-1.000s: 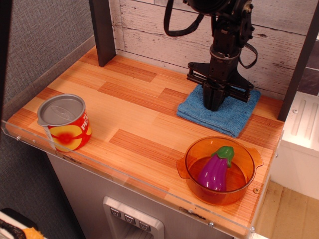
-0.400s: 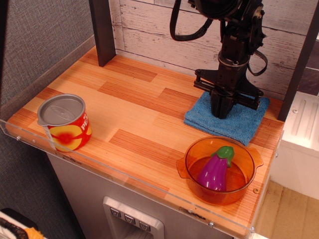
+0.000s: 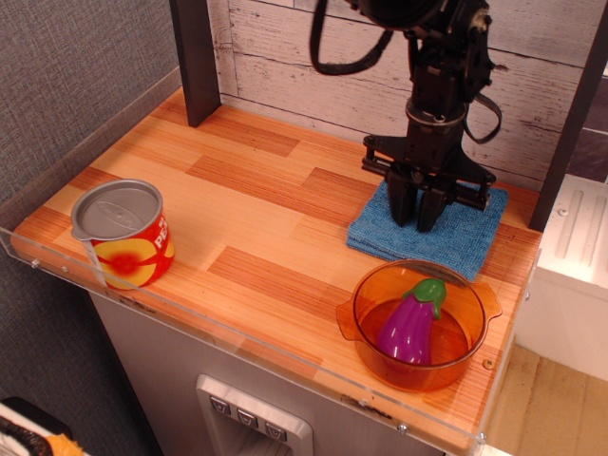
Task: Slide the blue rag behind the orange bowl.
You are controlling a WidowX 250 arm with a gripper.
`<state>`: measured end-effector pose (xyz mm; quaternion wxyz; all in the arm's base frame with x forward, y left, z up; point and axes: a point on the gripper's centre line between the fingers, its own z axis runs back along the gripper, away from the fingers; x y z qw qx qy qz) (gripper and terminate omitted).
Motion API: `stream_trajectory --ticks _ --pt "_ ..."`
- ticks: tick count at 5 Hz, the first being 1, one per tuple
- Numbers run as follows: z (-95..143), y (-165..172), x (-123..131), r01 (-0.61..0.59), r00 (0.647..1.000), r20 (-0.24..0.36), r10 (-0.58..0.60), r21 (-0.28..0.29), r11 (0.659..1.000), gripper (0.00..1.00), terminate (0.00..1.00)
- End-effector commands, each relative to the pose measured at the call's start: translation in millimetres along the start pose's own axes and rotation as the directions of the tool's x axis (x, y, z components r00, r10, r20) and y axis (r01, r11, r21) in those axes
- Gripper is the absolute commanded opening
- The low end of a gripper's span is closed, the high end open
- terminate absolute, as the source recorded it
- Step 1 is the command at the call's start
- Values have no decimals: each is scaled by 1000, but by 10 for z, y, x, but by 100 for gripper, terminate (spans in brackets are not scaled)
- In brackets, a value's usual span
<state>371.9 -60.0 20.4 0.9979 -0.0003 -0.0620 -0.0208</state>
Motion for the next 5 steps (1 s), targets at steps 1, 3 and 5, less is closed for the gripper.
stream_trajectory --ticks 1,3,5 --pt "794 189 124 -82 972 211 100 -96 992 100 0" --pt "949 453 29 -117 982 152 111 33 993 100 0" --pt "1121 1187 -221 -228 967 134 215 90 969 100 0"
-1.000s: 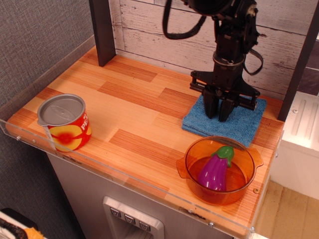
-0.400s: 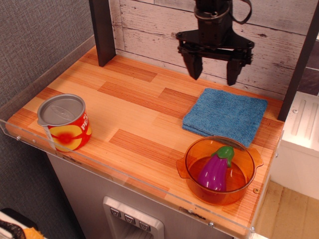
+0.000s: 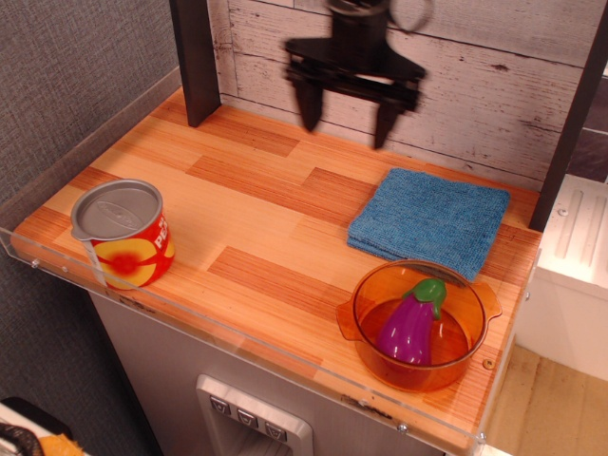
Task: Slide the blue rag behind the orange bowl.
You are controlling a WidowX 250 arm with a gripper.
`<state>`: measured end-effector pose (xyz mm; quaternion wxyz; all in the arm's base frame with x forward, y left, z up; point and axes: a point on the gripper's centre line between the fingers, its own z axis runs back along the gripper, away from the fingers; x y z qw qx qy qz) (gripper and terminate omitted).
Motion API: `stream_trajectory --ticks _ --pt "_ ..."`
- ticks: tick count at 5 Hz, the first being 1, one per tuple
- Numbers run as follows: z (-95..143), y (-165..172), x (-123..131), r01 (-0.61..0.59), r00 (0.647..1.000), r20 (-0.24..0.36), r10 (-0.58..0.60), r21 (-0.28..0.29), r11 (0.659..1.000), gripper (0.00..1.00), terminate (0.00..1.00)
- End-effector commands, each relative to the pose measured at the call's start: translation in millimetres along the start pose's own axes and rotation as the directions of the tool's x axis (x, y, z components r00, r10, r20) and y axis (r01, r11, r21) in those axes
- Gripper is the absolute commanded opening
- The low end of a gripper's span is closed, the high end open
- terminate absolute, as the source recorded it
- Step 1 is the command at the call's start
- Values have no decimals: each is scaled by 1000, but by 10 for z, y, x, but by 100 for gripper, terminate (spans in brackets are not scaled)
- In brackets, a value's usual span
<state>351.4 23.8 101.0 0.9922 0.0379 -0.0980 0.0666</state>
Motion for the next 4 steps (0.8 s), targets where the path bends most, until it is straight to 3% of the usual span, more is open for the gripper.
stream_trajectory --ticks 1,2,3,4 --pt "185 769 63 -141 988 64 139 24 990 100 0" --pt "117 1076 183 -202 978 65 199 36 979 100 0" --pt "78 1237 303 -235 968 103 229 44 971 100 0" --pt "16 1306 353 -182 980 86 177 59 981 100 0"
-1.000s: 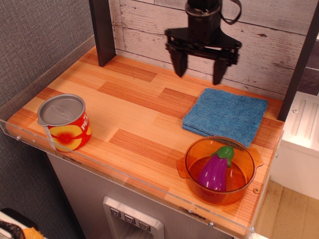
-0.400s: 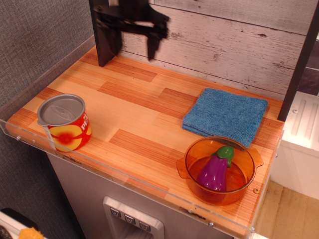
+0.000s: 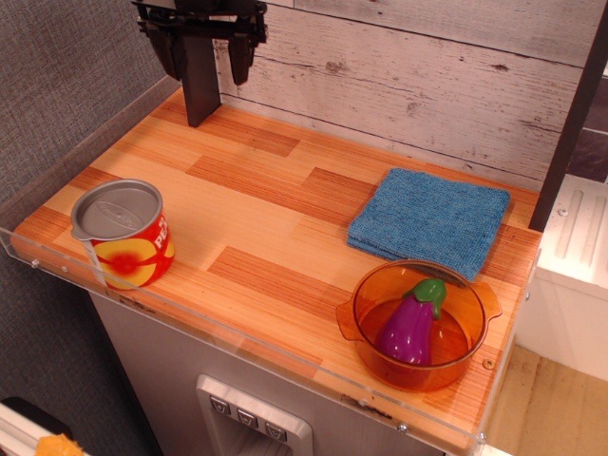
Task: Slide the blue rag behind the orange bowl.
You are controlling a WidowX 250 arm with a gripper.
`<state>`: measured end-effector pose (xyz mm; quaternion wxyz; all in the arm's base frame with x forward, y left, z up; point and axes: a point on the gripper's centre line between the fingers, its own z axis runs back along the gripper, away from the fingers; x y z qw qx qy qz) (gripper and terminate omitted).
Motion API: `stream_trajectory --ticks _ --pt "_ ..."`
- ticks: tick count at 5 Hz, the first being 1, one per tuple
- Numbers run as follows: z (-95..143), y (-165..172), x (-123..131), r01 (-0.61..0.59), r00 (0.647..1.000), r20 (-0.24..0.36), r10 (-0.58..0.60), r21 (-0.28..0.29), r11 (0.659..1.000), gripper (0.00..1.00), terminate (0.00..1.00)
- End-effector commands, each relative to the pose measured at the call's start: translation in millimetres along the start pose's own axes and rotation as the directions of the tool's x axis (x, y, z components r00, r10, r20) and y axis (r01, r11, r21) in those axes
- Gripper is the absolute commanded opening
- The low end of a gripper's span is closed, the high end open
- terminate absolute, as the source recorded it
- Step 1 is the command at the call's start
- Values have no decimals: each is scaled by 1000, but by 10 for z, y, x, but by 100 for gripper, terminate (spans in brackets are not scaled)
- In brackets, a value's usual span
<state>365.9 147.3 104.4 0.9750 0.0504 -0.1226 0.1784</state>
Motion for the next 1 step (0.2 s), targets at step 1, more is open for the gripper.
stream_trajectory --ticks 1 --pt "112 95 80 42 998 38 -43 18 999 100 100"
